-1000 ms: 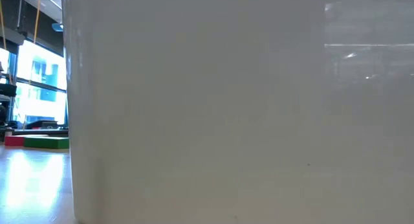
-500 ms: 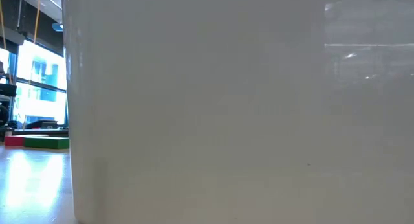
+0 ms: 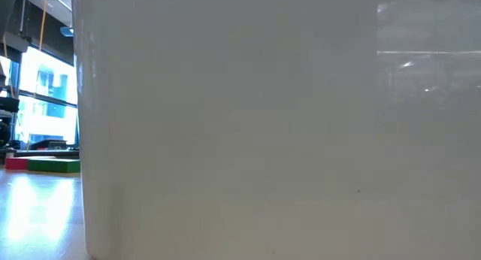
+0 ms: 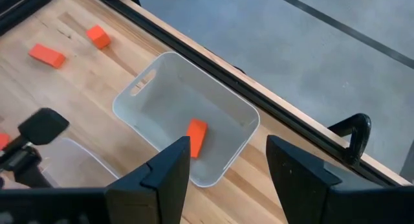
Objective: Sort & place blocks by color
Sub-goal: Put the red block into the transparent bin, then put the green block into the white bin
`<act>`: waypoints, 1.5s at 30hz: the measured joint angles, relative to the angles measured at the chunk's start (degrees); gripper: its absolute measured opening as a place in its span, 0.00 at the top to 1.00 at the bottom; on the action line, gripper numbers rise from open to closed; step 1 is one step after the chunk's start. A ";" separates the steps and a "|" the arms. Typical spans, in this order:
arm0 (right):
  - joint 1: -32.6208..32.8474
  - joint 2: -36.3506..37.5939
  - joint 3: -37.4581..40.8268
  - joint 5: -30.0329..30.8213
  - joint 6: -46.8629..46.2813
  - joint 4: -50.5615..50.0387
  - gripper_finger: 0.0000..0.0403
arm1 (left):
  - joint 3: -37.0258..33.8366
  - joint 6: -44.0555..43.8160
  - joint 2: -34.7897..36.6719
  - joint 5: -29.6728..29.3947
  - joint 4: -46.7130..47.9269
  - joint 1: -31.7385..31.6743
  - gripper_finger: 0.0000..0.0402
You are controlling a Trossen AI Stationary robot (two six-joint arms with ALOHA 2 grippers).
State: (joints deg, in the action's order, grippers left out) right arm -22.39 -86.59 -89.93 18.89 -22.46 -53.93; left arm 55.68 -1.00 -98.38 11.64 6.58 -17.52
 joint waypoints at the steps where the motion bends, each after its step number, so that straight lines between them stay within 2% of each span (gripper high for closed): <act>1: 0.00 0.00 0.00 -0.02 -0.01 -0.16 0.52 | 0.02 -0.76 -0.48 0.08 -0.57 0.00 0.73; 8: 0.00 0.00 0.00 -0.28 -1.27 -1.04 0.52 | 0.02 -1.39 -1.56 -0.11 -1.30 0.00 0.66; 18: 0.00 0.00 0.00 -0.55 -1.29 -1.56 0.52 | 0.04 -1.39 -1.54 -0.33 -3.31 0.00 0.65; 28: 0.01 -0.02 0.00 -0.67 -6.31 -7.98 0.52 | 0.04 -1.92 -1.54 -0.29 -3.35 -0.13 0.64; 32: 0.04 -0.02 0.00 -0.67 -7.66 -8.31 0.52 | 0.04 -3.63 -1.54 -0.25 -3.40 -0.13 0.59; 40: 0.04 -0.04 0.00 -0.65 -8.72 -8.41 0.52 | 0.04 -4.82 -1.52 -0.18 -3.40 -0.09 0.44; 45: -0.21 -0.04 0.00 -0.43 -8.48 -9.13 0.52 | 0.03 -4.33 0.24 -0.07 -3.32 -0.13 0.42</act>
State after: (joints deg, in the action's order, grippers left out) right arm -22.61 -86.63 -89.93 18.46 -30.94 -63.06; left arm 55.71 -5.33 -98.14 11.57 3.26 -17.65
